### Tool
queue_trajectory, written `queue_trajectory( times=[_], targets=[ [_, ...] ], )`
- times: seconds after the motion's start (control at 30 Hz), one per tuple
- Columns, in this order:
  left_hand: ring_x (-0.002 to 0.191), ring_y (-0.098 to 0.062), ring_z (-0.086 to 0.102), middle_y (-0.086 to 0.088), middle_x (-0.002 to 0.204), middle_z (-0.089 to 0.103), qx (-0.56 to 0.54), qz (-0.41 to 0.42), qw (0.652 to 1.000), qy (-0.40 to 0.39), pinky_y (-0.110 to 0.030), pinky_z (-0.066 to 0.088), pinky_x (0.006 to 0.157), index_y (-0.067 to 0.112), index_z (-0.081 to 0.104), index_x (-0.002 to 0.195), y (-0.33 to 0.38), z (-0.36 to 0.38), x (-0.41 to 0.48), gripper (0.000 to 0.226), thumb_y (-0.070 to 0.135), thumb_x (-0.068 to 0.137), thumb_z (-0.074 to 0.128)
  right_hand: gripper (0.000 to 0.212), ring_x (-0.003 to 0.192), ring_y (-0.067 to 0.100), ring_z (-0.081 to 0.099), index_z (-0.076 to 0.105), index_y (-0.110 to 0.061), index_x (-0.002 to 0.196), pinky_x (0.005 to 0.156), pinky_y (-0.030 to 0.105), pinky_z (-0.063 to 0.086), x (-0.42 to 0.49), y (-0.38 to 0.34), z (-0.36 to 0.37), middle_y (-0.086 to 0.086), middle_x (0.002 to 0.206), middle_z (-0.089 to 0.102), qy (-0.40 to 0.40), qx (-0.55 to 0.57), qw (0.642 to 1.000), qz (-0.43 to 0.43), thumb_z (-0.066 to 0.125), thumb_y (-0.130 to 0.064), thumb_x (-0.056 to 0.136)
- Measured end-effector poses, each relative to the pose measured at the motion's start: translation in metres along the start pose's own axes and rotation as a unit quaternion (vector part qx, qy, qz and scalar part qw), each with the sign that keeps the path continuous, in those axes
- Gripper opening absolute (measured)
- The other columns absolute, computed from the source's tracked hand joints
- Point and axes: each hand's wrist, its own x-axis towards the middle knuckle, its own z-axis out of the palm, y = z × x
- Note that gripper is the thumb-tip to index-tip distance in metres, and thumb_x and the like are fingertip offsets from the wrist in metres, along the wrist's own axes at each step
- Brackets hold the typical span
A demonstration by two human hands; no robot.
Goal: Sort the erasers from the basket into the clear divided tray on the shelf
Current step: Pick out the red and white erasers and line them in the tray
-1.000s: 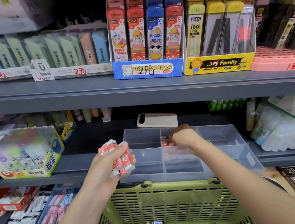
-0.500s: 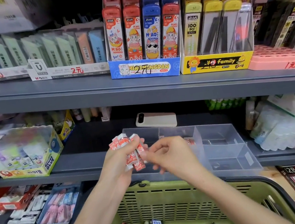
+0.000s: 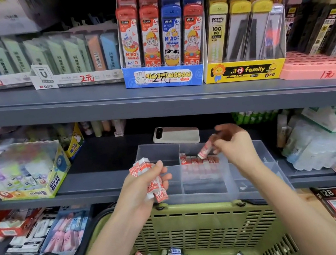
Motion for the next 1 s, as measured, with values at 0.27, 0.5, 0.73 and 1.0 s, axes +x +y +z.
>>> queue_trajectory(
  times=[0.27, 0.5, 0.73, 1.0],
  targets=[
    [0.073, -0.025, 0.073, -0.017, 0.077, 0.072, -0.115, -0.067, 0.991, 0.020, -0.028, 0.057, 0.055, -0.002, 0.064, 0.088, 0.009, 0.003, 0.010, 0.031, 0.008, 0.061, 0.075, 0.013, 0.072, 0.023, 0.065, 0.073, -0.010, 0.083, 0.071, 0.024, 0.051, 0.030, -0.002, 0.036, 0.009, 0.083, 0.072, -0.118, -0.261, 0.958, 0.015, 0.067, -0.021, 0.080],
    [0.065, -0.026, 0.071, -0.016, 0.080, 0.063, -0.161, -0.082, 0.983, 0.034, -0.041, 0.060, 0.065, 0.000, 0.060, 0.087, 0.015, 0.008, 0.014, 0.015, 0.004, 0.077, 0.070, 0.014, 0.084, 0.031, 0.068, 0.070, -0.014, 0.092, 0.084, 0.036, 0.054, 0.023, 0.012, 0.051, 0.012, 0.090, 0.072, -0.120, -0.245, 0.962, 0.016, 0.066, -0.024, 0.083],
    [0.080, -0.033, 0.072, -0.022, 0.083, 0.071, -0.153, -0.076, 0.985, 0.015, -0.047, 0.059, 0.066, -0.001, 0.058, 0.101, 0.013, 0.009, 0.014, 0.021, 0.006, 0.083, 0.066, 0.013, 0.092, 0.027, 0.067, 0.066, -0.012, 0.093, 0.085, 0.030, 0.052, 0.031, 0.020, 0.052, 0.010, 0.093, 0.072, -0.158, -0.288, 0.944, 0.006, 0.063, -0.022, 0.086],
    [0.088, -0.035, 0.070, -0.023, 0.089, 0.071, -0.169, -0.052, 0.984, -0.027, -0.051, 0.055, 0.078, 0.003, 0.054, 0.107, 0.008, 0.009, 0.018, 0.034, 0.008, 0.076, 0.067, 0.022, 0.067, 0.017, 0.064, 0.067, -0.023, 0.073, 0.064, 0.033, 0.051, -0.030, -0.016, 0.032, 0.000, 0.069, 0.071, -0.148, -0.075, 0.984, -0.066, 0.059, -0.037, 0.088]
  ],
)
